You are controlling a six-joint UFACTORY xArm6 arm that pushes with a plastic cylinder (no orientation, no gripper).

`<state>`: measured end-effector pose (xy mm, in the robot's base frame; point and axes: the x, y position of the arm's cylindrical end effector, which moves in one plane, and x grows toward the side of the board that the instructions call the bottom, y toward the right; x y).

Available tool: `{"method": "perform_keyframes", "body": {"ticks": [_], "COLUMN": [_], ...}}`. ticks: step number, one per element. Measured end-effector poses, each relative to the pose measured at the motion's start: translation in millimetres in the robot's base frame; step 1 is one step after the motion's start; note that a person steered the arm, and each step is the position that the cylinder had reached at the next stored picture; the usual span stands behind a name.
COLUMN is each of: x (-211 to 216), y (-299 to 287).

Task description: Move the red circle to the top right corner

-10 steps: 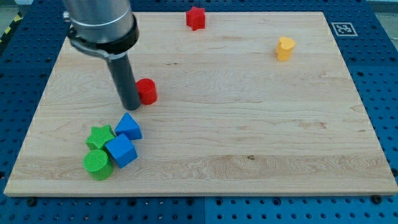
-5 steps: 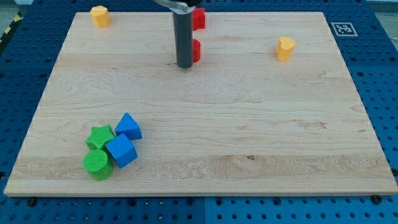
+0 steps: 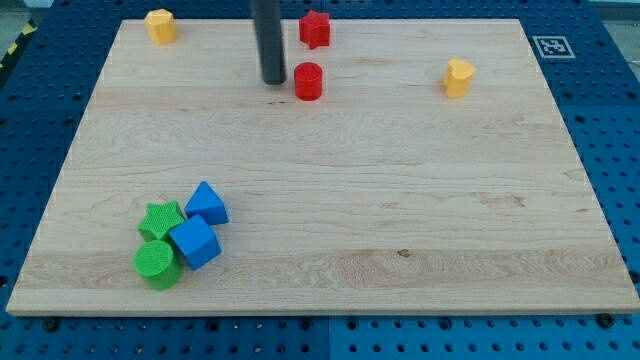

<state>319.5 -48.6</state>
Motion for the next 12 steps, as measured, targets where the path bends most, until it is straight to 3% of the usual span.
{"method": "perform_keyframes", "body": {"ticks": [2,4,7,10,12], "x": [55,64,32,-20,-30], "y": [56,71,66,148,156]}}
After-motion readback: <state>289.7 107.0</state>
